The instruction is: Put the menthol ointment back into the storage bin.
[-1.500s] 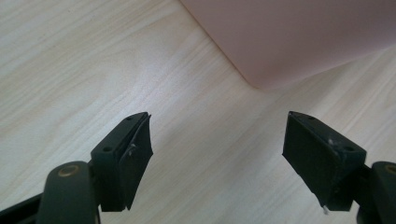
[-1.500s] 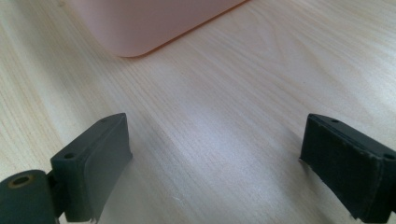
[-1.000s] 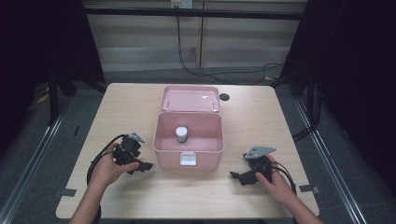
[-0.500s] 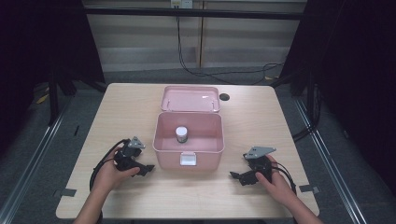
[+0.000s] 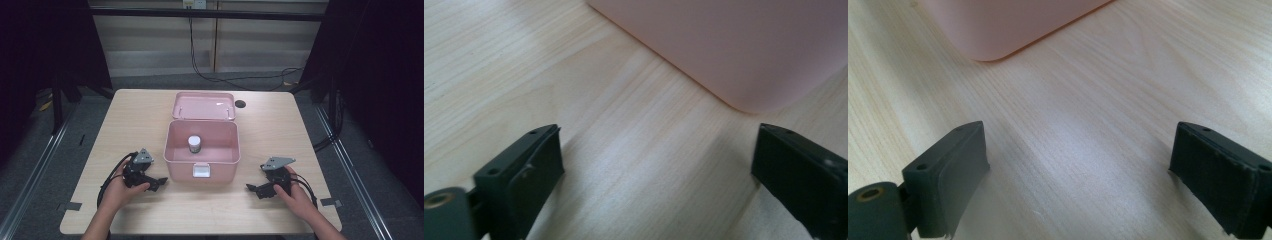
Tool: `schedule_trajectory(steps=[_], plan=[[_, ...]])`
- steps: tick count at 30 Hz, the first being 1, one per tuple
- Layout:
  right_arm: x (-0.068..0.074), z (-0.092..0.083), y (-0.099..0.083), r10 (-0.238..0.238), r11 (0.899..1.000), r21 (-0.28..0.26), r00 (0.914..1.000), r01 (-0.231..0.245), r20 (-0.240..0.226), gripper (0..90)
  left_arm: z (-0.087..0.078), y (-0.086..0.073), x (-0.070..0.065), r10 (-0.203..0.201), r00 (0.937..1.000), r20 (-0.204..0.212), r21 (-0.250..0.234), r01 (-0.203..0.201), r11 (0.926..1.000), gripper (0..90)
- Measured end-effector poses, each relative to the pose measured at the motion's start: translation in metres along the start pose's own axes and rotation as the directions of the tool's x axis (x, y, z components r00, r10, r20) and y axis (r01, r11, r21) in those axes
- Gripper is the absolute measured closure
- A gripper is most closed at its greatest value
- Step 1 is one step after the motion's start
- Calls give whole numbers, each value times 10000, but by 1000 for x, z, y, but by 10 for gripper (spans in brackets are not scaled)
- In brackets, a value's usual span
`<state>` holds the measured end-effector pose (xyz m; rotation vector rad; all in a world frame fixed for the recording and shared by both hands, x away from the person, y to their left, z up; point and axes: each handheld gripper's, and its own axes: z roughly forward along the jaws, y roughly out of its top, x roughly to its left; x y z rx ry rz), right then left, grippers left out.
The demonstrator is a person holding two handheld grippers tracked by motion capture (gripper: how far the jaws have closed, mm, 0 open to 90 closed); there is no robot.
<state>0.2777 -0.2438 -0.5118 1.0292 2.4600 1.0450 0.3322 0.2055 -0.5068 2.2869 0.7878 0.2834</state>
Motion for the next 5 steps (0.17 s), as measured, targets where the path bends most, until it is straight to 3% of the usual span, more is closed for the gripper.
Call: schedule_trajectory(steps=[5], plan=[[0, 0, 0, -14, 10000, -5, 10000, 14, -2, 77, 2, -1, -2, 18, 10000, 33, -103, -18, 9999, 0]])
